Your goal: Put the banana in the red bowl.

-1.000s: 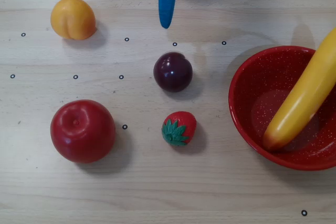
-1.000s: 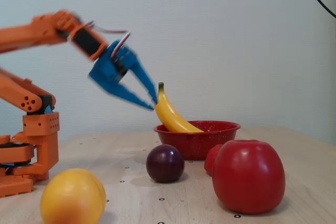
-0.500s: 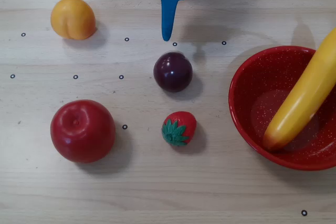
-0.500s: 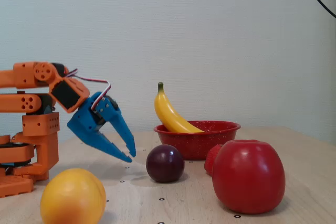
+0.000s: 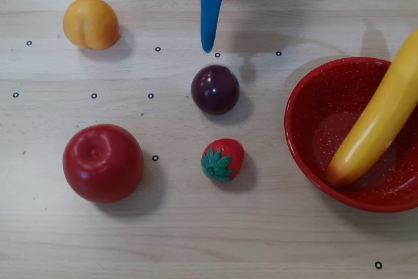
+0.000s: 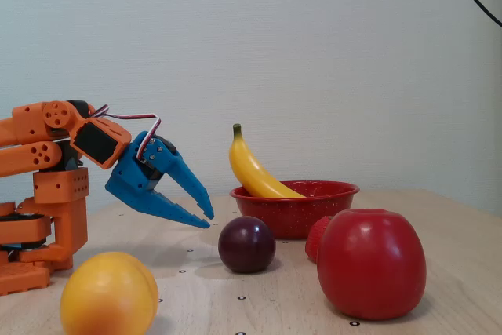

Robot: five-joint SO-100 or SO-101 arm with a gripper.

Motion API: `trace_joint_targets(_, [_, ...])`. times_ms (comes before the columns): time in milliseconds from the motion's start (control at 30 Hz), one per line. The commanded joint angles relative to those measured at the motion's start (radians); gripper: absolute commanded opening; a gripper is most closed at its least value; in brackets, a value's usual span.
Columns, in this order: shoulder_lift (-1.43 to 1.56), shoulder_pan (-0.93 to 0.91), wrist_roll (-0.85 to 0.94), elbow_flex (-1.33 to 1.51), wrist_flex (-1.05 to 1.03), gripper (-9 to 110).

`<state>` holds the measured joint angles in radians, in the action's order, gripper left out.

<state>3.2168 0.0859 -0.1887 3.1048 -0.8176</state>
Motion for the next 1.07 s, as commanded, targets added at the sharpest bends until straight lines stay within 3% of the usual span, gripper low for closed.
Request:
trace_joint_targets(0, [0.014,-0.040,0.051,0.014,0.002,0])
trace_joint_targets(367, [0.014,-0.069,0.146,0.014,-0.060,0])
trace_joint_targets(1033, [0.014,-0.066,0.147,0.014,-0.064,0])
